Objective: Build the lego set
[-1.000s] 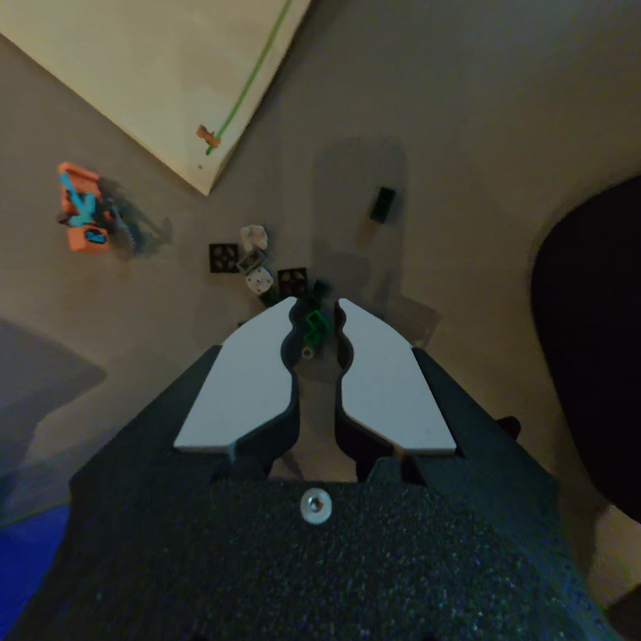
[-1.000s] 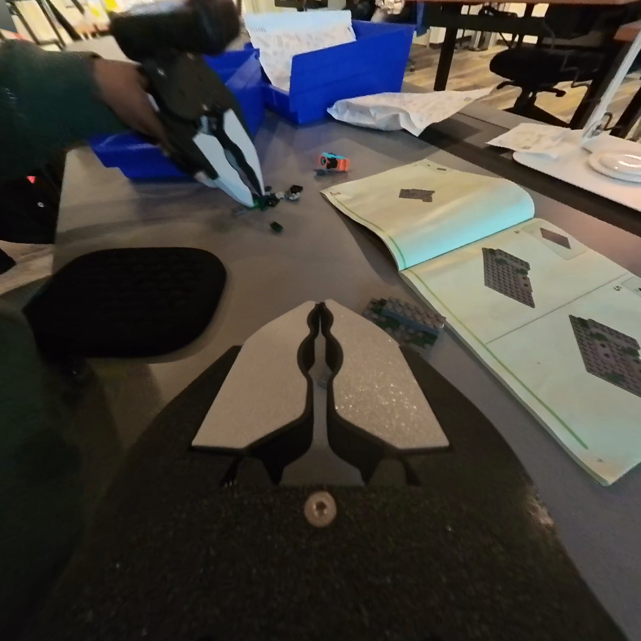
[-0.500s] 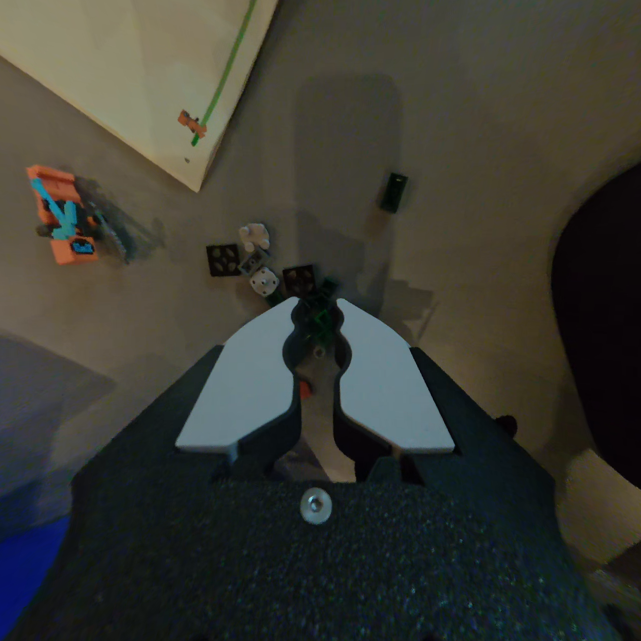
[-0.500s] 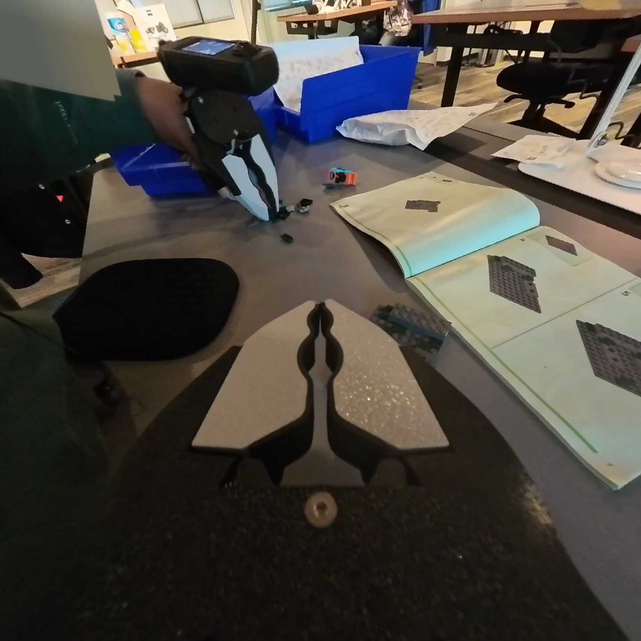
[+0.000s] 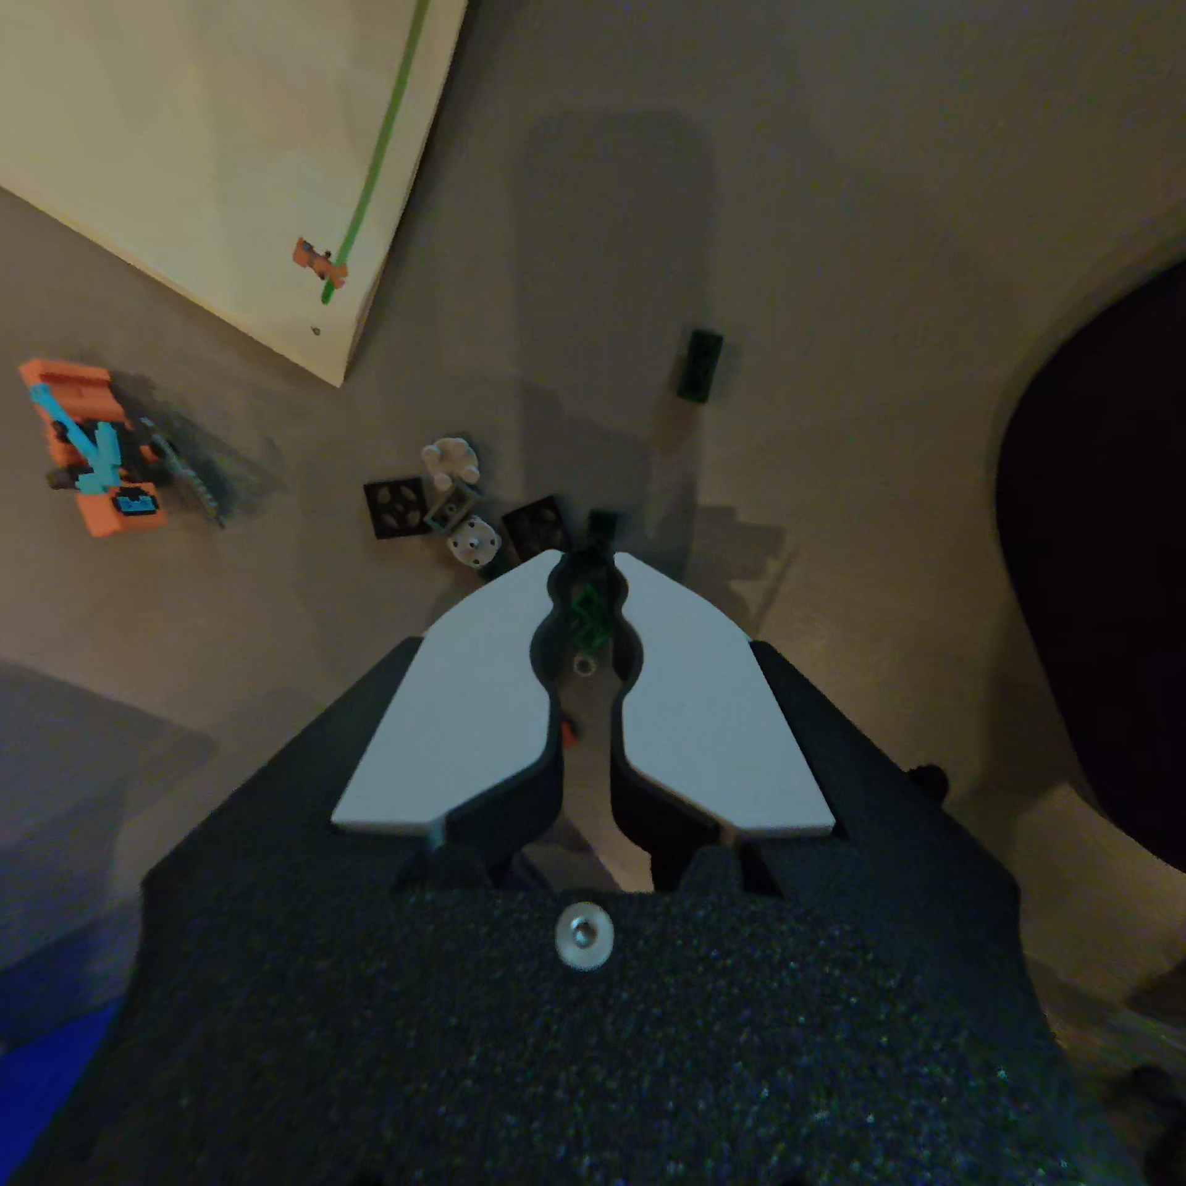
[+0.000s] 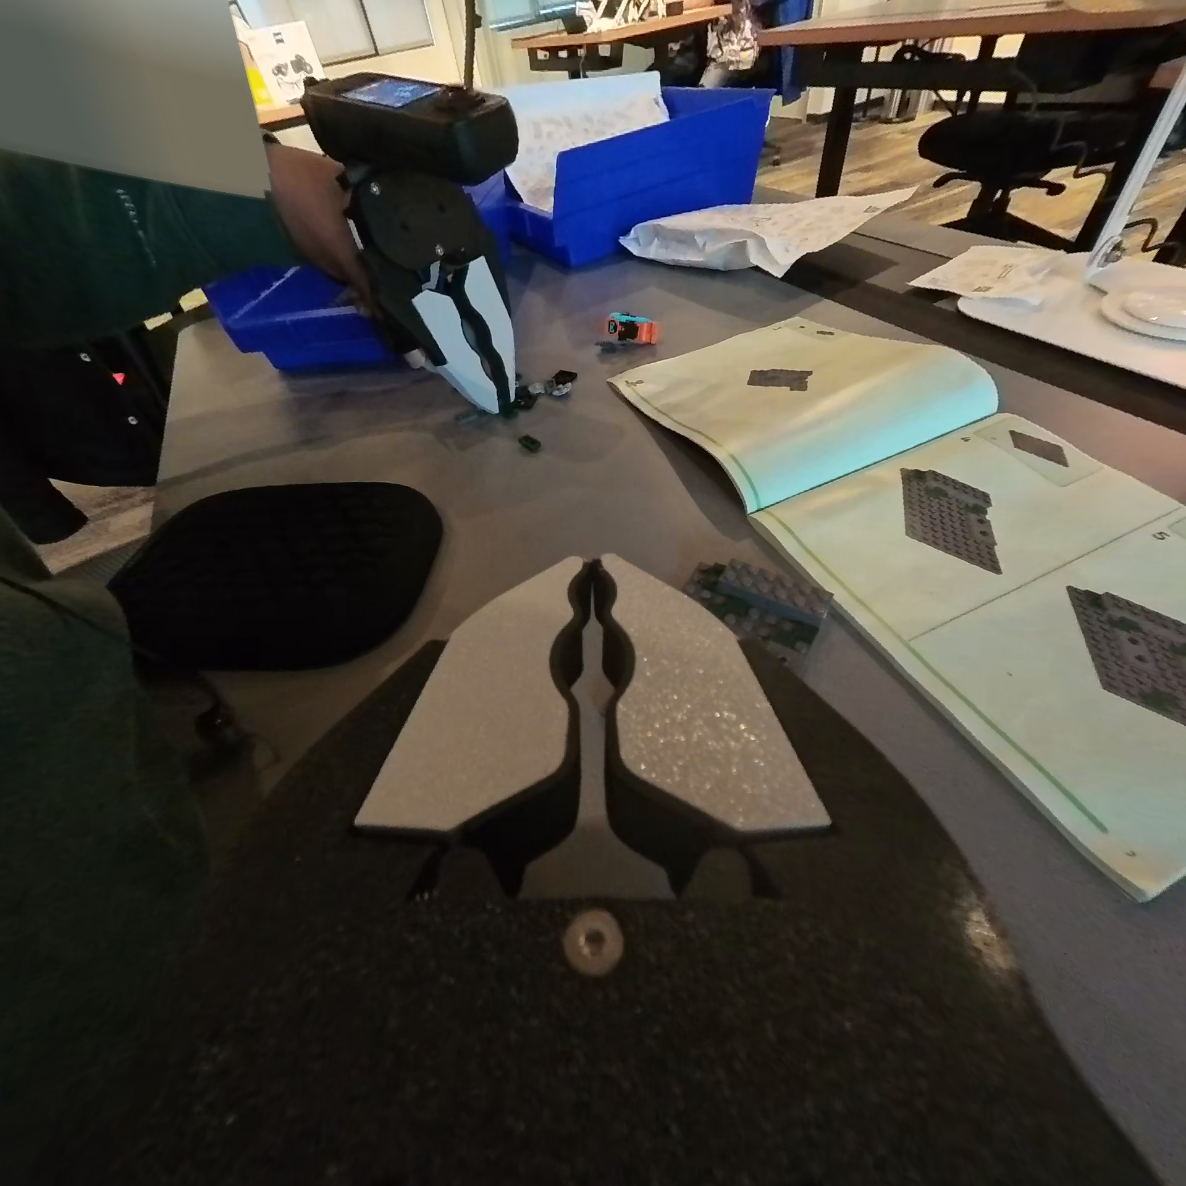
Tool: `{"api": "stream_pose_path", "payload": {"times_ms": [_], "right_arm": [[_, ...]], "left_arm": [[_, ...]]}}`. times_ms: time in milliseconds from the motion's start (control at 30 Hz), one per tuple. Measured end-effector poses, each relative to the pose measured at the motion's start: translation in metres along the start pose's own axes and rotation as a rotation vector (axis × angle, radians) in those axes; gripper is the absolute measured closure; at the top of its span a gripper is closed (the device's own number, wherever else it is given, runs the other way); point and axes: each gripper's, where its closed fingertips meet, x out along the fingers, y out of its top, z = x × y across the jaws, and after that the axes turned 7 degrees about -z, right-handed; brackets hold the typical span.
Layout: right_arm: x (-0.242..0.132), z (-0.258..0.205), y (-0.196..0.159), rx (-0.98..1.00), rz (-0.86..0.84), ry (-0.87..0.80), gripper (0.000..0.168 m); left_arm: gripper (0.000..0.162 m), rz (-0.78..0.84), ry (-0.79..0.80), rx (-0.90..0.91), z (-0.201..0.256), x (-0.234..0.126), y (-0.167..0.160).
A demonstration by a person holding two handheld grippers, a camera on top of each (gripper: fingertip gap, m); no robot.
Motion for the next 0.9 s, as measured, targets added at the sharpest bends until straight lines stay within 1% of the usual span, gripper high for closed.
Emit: {"api": "stream_pose_path", "payload": {"times_ms": [100, 367, 533, 633, 900], "right_arm": [[-0.001, 0.001, 0.000, 0.003, 0.002, -0.001, 0.168], [0.000, 0.000, 0.000, 0.008, 0.001, 0.005, 0.168], [0.000, 0.001, -0.001, 0.014, 0.001, 0.006, 0.168], [0.001, 0.001, -0.002, 0.015, -0.003, 0.010, 0.168], [0.002, -0.001, -0.002, 0.012, -0.006, 0.016, 0.168]], "left_arm": [[0.151, -0.011, 0.027, 0.033, 0.001, -0.002, 0.000], [0.148, -0.004, 0.026, 0.048, 0.005, 0.000, 0.000], [0.150, 0.039, 0.004, 0.058, 0.010, -0.008, 0.008], [0.151, 0.044, 0.028, 0.063, 0.008, -0.012, 0.008], [0.147, 0.026, 0.007, 0.035, 0.009, -0.003, 0.003]]}}
